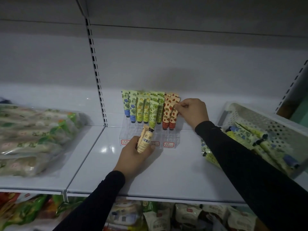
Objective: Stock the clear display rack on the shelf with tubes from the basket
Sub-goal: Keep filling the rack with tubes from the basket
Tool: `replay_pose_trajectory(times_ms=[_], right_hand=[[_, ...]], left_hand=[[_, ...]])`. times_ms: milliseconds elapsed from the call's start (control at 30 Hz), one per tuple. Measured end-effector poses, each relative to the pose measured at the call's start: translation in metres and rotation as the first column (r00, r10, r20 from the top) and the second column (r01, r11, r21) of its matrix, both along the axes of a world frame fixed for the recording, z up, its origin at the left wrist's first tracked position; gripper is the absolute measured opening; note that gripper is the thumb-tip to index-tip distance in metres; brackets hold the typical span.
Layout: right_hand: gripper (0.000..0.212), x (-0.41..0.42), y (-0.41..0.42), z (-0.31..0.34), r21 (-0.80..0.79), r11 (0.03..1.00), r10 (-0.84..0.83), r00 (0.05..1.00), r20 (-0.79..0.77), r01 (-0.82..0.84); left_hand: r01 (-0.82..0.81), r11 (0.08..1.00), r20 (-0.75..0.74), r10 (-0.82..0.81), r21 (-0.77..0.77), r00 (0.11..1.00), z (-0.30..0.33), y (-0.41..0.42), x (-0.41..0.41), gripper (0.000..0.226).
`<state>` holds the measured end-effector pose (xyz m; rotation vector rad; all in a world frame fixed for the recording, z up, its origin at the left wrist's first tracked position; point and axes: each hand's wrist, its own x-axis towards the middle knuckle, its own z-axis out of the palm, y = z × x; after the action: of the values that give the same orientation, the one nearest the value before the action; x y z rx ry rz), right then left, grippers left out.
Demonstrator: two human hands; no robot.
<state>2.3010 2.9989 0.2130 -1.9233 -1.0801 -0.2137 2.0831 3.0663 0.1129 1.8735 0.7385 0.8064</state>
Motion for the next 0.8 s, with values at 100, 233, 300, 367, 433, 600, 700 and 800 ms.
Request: replay_pose_trajectory(times_ms=[100, 233, 300, 367, 433, 600, 700, 800], right_hand=[[0.023, 0.001, 0.000, 0.000, -0.006, 1.000, 0.006, 1.000, -0.010, -0.006], [0.024, 0.002, 0.000, -0.001, -0.002, 0.999, 0.034, 0.999, -0.035, -0.034], [0.028, 0.005, -0.001, -0.004, 0.033, 0.998, 0.062, 0.992, -0.110, -0.059], [0.041, 0.006, -0.003, -0.007, 0.056, 0.996, 0.071, 0.987, -0.144, -0.064], [0.053, 0.006, -0.005, -0.009, 0.054, 0.997, 0.065, 0.989, -0.135, -0.058], [0.059, 0.002, -0.018, -0.007, 0.074, 0.997, -0.031, 0.999, -0.036, 0.034], [0.061, -0.017, -0.034, -0.008, 0.122, 0.992, -0.034, 0.996, -0.084, 0.044], [0.060, -0.057, -0.045, -0.011, -0.074, 0.989, 0.109, 0.968, -0.226, -0.129]], left_hand=[[0.004, 1.000, -0.003, -0.004, 0.002, 1.000, 0.001, -0.001, 0.000, 0.020], [0.000, 1.000, -0.005, 0.000, 0.006, 1.000, 0.002, -0.001, 0.000, 0.019], [0.001, 1.000, -0.010, -0.001, 0.011, 1.000, 0.002, -0.001, 0.000, 0.019], [0.006, 1.000, -0.010, -0.006, 0.014, 1.000, 0.001, -0.001, -0.001, 0.020], [0.007, 1.000, -0.010, -0.007, 0.017, 1.000, 0.001, -0.001, -0.001, 0.019], [0.008, 1.000, 0.003, -0.008, 0.009, 1.000, 0.002, -0.001, -0.001, 0.019], [0.013, 1.000, 0.013, -0.013, 0.013, 1.000, 0.003, -0.003, -0.002, 0.019], [0.024, 0.998, 0.003, -0.024, 0.059, 1.000, 0.005, -0.005, -0.003, 0.022]])
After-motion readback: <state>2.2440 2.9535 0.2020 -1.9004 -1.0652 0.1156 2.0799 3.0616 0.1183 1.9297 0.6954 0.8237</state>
